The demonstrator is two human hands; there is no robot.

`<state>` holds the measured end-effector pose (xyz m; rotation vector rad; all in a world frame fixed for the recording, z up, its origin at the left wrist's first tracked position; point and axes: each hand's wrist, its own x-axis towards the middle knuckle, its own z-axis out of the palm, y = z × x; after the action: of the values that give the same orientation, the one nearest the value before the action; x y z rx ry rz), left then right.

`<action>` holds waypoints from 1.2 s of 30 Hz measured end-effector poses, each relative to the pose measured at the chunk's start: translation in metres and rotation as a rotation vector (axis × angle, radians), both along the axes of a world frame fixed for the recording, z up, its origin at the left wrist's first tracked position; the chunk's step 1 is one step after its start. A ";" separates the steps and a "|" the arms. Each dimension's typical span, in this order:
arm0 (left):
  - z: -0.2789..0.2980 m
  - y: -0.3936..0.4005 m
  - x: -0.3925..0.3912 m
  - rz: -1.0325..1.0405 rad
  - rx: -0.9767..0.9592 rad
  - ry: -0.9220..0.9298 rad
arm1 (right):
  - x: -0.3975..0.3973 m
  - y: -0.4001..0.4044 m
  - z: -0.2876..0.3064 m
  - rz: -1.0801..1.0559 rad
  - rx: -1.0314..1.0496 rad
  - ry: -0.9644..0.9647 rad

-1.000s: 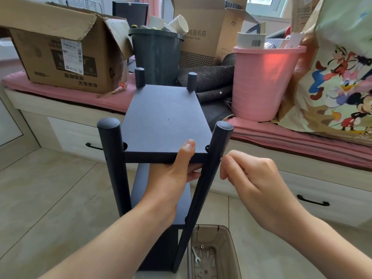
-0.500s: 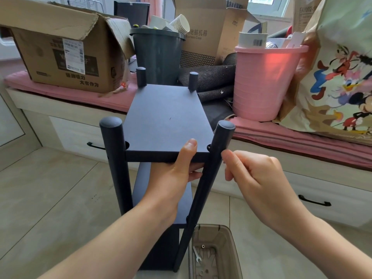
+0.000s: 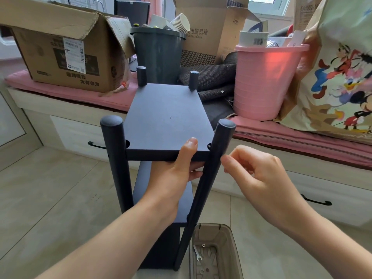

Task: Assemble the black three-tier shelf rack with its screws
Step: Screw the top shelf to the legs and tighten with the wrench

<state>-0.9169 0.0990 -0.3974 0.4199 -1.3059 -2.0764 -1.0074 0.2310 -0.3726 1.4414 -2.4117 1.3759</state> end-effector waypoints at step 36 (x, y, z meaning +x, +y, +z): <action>0.000 0.001 0.000 -0.010 -0.004 -0.008 | 0.008 -0.008 0.007 0.063 -0.089 -0.681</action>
<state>-0.9165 0.0999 -0.3971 0.4215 -1.3187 -2.0822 -0.9989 0.2234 -0.3652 1.1633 -2.6039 2.2546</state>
